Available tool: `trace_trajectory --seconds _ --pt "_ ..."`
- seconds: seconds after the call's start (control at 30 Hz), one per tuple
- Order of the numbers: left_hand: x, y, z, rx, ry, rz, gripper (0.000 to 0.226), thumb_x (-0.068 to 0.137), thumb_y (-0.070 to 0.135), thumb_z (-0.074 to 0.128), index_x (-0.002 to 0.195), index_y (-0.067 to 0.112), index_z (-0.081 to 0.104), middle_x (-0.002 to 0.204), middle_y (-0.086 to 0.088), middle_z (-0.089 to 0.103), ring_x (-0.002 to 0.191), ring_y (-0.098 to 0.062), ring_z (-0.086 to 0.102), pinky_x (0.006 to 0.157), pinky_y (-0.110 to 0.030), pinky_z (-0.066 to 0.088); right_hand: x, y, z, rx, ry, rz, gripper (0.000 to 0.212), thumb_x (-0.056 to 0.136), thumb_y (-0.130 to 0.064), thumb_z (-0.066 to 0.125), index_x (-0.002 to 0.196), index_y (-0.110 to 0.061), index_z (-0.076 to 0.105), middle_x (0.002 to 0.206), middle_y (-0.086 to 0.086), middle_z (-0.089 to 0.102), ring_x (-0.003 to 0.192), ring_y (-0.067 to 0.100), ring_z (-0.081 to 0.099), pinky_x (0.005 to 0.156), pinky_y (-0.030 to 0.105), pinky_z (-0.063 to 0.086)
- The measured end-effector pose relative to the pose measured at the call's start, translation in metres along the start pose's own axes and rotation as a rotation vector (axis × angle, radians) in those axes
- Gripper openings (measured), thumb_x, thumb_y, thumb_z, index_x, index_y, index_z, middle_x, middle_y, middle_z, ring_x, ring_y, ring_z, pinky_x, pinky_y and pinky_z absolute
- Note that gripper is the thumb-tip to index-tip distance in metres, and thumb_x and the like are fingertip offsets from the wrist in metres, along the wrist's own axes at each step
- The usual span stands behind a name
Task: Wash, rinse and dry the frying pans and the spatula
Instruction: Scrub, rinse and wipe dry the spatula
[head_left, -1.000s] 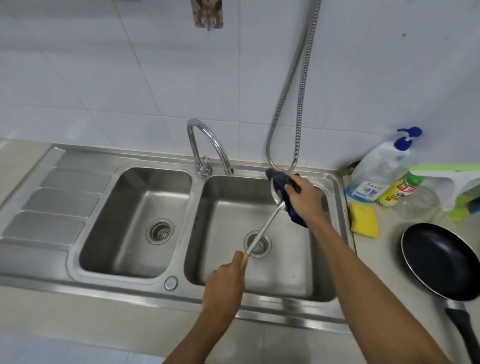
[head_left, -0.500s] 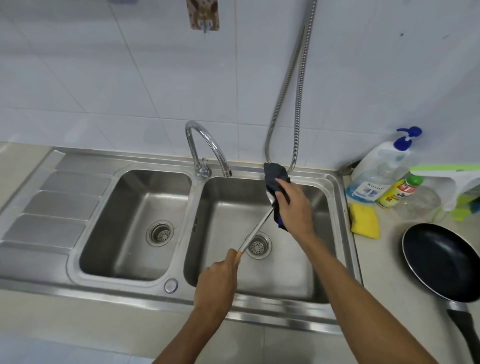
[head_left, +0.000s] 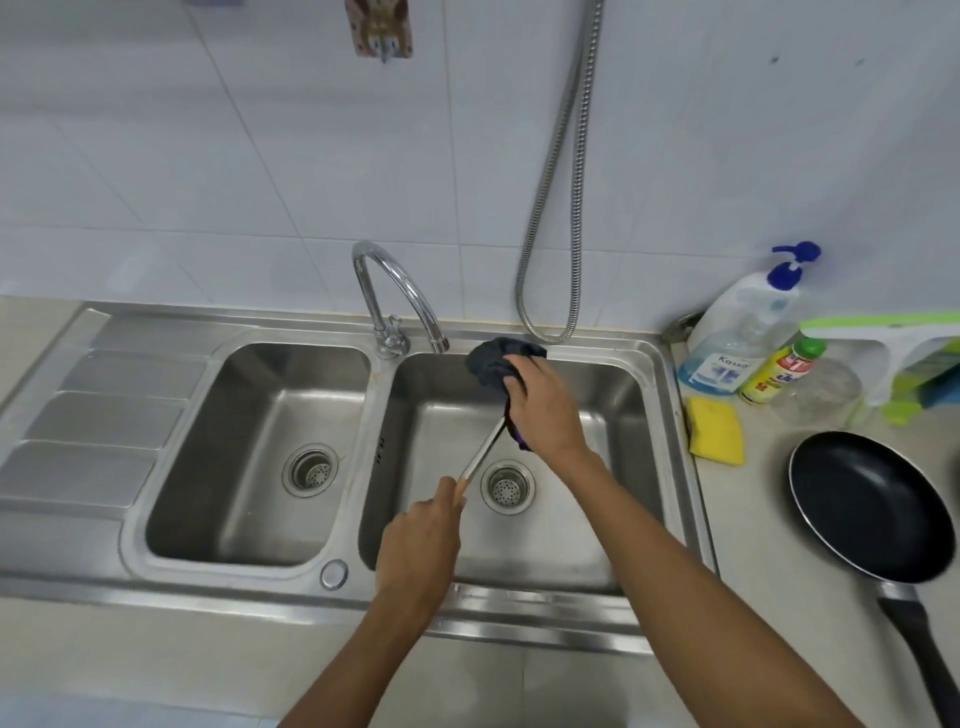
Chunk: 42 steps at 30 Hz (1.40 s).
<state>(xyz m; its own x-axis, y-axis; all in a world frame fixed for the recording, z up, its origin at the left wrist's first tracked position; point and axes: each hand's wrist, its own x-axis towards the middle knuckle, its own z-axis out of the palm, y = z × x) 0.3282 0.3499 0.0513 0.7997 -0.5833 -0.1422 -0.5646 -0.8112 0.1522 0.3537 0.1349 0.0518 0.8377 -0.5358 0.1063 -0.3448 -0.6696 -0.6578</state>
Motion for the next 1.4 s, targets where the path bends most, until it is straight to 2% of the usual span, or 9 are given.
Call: trace_trajectory --seconds 0.27,0.43,0.57,0.83,1.03,1.13,1.23,1.33,1.4 --pt "-0.023 -0.015 0.018 0.015 0.012 0.071 0.065 0.095 0.054 -0.006 0.114 0.023 0.049 0.071 -0.002 0.07 0.061 -0.029 0.07 0.059 -0.041 0.059 0.041 0.044 -0.017 0.472 -0.175 0.464 0.023 0.099 -0.017 0.057 0.117 -0.023 0.069 0.109 0.002 0.072 0.105 0.024 0.067 0.093 0.037 0.053" --pt "-0.015 -0.011 0.01 -0.179 0.036 -0.073 0.037 0.105 0.048 0.025 0.111 0.02 0.05 0.064 0.002 0.061 0.058 -0.024 0.067 0.059 -0.039 0.058 0.005 0.103 0.012 0.453 -0.049 0.605 0.029 0.095 -0.021 0.06 0.122 -0.027 0.068 0.116 0.001 0.072 0.108 0.025 0.066 0.1 0.047 0.053" --pt "0.008 0.001 0.001 -0.251 0.072 -0.079 0.035 0.106 0.047 0.029 0.112 0.019 0.049 0.062 0.006 0.054 0.057 -0.023 0.063 0.058 -0.037 0.056 -0.04 0.111 0.014 0.655 0.115 0.757 0.026 0.097 -0.023 0.06 0.12 -0.031 0.068 0.118 0.003 0.07 0.106 0.024 0.066 0.099 0.05 0.054" --pt "0.0 0.01 0.018 -0.369 -0.008 -0.101 0.031 0.107 0.041 0.038 0.12 0.017 0.052 0.069 0.004 0.057 0.056 -0.014 0.05 0.056 -0.026 0.039 -0.057 0.041 -0.021 0.533 0.269 0.43 0.04 0.103 -0.03 0.055 0.142 -0.027 0.055 0.135 -0.01 0.057 0.122 0.007 0.051 0.103 0.028 0.041" --pt "0.002 0.008 0.013 -0.299 0.0 -0.098 0.031 0.109 0.041 0.035 0.122 0.018 0.05 0.082 -0.005 0.071 0.074 -0.027 0.068 0.059 -0.029 0.037 -0.05 0.025 -0.031 0.418 0.397 0.348 0.039 0.103 -0.023 0.053 0.142 -0.021 0.054 0.138 -0.003 0.058 0.124 0.006 0.051 0.107 0.027 0.042" --pt "0.0 0.0 0.016 -0.157 -0.026 -0.039 0.031 0.109 0.043 0.029 0.12 0.021 0.048 0.084 -0.002 0.072 0.073 -0.022 0.071 0.057 -0.03 0.044 -0.05 0.02 -0.026 0.312 0.282 0.148 0.038 0.103 -0.021 0.053 0.141 -0.02 0.055 0.136 -0.004 0.058 0.123 0.004 0.052 0.105 0.017 0.041" --pt "-0.006 0.0 0.026 -0.046 -0.046 0.065 0.029 0.108 0.043 0.032 0.115 0.023 0.052 0.073 0.002 0.071 0.06 -0.019 0.07 0.049 -0.028 0.044 -0.041 0.022 -0.012 0.162 0.093 -0.006 0.037 0.103 -0.02 0.052 0.141 -0.021 0.056 0.138 0.001 0.057 0.126 0.013 0.052 0.109 0.022 0.04" --pt "-0.008 -0.001 0.03 -0.007 -0.035 0.094 0.025 0.108 0.044 0.036 0.111 0.024 0.051 0.071 0.003 0.071 0.057 -0.02 0.071 0.047 -0.028 0.043 -0.015 0.031 -0.004 0.082 -0.017 0.02 0.036 0.103 -0.016 0.053 0.139 -0.015 0.058 0.138 0.007 0.058 0.128 0.02 0.05 0.106 0.014 0.028" --pt "-0.009 -0.008 0.034 0.014 -0.009 0.112 0.02 0.109 0.044 0.036 0.109 0.026 0.045 0.075 0.004 0.071 0.06 -0.02 0.071 0.05 -0.031 0.051 0.002 0.041 -0.002 0.084 -0.088 0.091 0.036 0.102 -0.015 0.054 0.138 -0.013 0.058 0.136 0.009 0.061 0.126 0.025 0.054 0.106 0.021 0.033"
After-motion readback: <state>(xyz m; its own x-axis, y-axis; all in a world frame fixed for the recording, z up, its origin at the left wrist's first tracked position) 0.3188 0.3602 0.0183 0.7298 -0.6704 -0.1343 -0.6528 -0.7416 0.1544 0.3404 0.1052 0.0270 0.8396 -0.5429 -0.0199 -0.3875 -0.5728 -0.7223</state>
